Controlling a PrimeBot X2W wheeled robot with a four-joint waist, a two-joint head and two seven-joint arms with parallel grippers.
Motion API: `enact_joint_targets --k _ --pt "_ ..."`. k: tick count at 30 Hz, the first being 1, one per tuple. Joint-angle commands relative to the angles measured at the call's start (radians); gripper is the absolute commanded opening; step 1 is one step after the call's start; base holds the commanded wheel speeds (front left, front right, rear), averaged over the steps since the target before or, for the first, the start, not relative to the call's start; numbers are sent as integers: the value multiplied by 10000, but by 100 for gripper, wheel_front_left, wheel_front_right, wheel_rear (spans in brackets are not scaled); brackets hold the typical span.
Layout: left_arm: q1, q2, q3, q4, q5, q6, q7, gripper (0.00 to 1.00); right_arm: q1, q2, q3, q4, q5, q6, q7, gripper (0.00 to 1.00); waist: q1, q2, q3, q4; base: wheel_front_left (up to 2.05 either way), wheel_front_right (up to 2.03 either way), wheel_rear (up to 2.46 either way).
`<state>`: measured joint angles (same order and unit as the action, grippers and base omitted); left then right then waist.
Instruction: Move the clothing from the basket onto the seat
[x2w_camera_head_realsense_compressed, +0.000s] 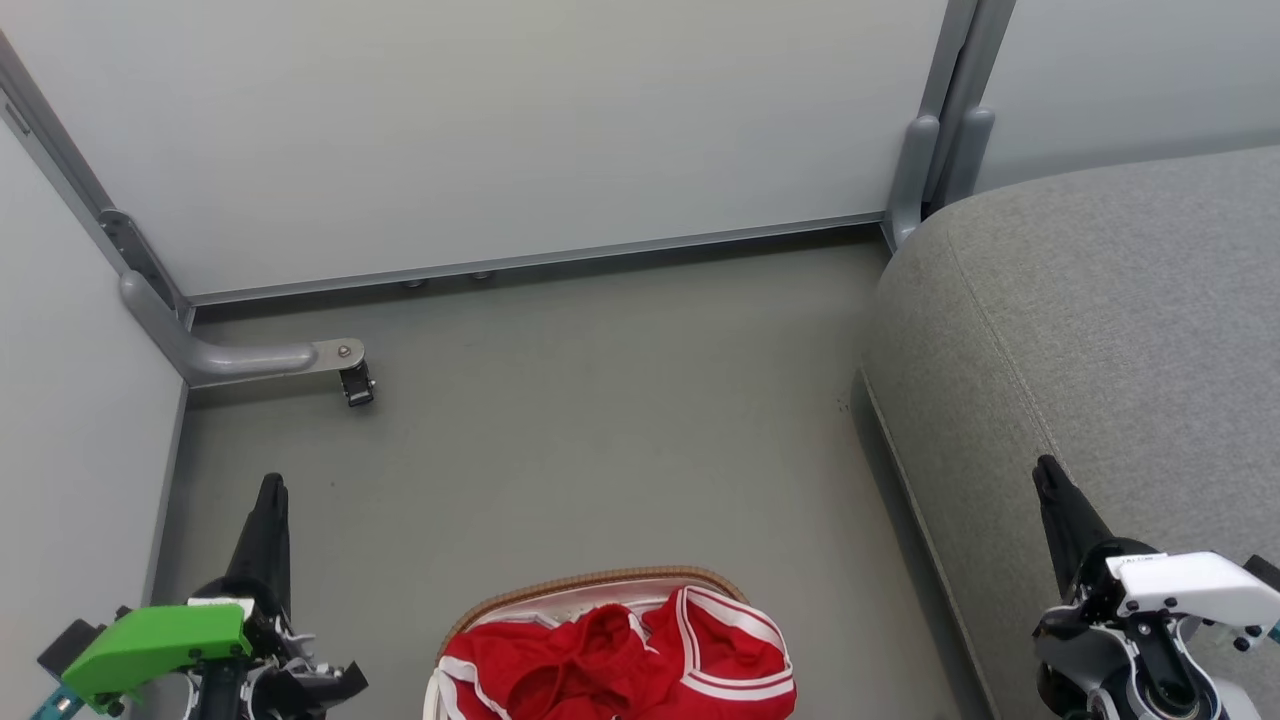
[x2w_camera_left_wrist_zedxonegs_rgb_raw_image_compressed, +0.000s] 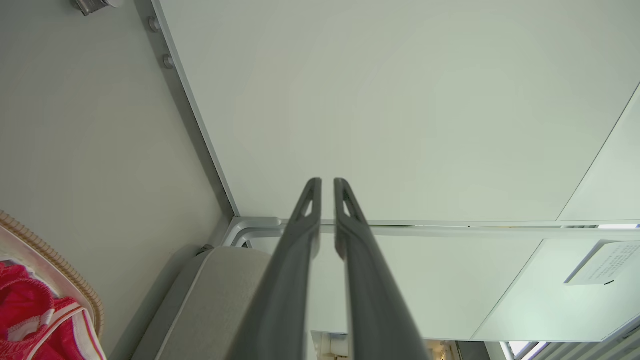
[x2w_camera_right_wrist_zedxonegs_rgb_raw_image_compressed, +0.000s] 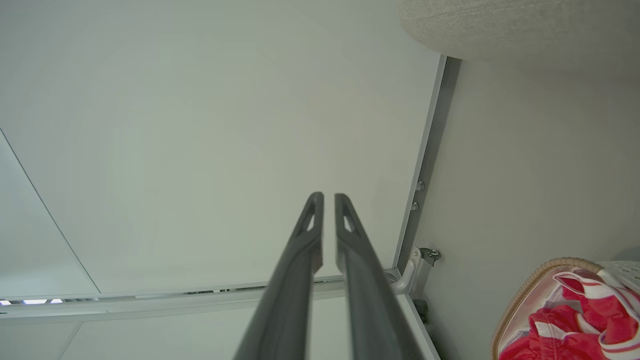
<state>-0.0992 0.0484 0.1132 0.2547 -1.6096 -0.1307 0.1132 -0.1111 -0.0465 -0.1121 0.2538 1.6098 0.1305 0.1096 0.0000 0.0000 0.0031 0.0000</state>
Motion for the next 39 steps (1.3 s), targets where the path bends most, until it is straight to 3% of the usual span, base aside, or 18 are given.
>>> enact_joint_targets --k 1,12,16,31,39 --pt "44 -13 -3 69 2 0 -6 100 27 24 14 60 -6 0 -7 100 0 0 2 0 0 0 0" --pt "6 -2 -100 230 121 2 -312 100 -67 -86 475 -44 -397 0 -502 100 0 0 31 14 0 0 0" --pt "-32 204 -298 271 529 1 -615 100 -190 -224 517 26 -1151 1 -695 100 0 0 49 22 0 0 0" --pt "-72 496 -526 385 5046 1 -1339 100 -443 -252 801 181 -4998 1 -1327 100 0 0 104 74 0 0 0" --pt "-26 578 -706 454 6901 112 -1632 100 -592 -311 1090 386 -6567 1 -1621 100 0 0 104 97 0 0 0"
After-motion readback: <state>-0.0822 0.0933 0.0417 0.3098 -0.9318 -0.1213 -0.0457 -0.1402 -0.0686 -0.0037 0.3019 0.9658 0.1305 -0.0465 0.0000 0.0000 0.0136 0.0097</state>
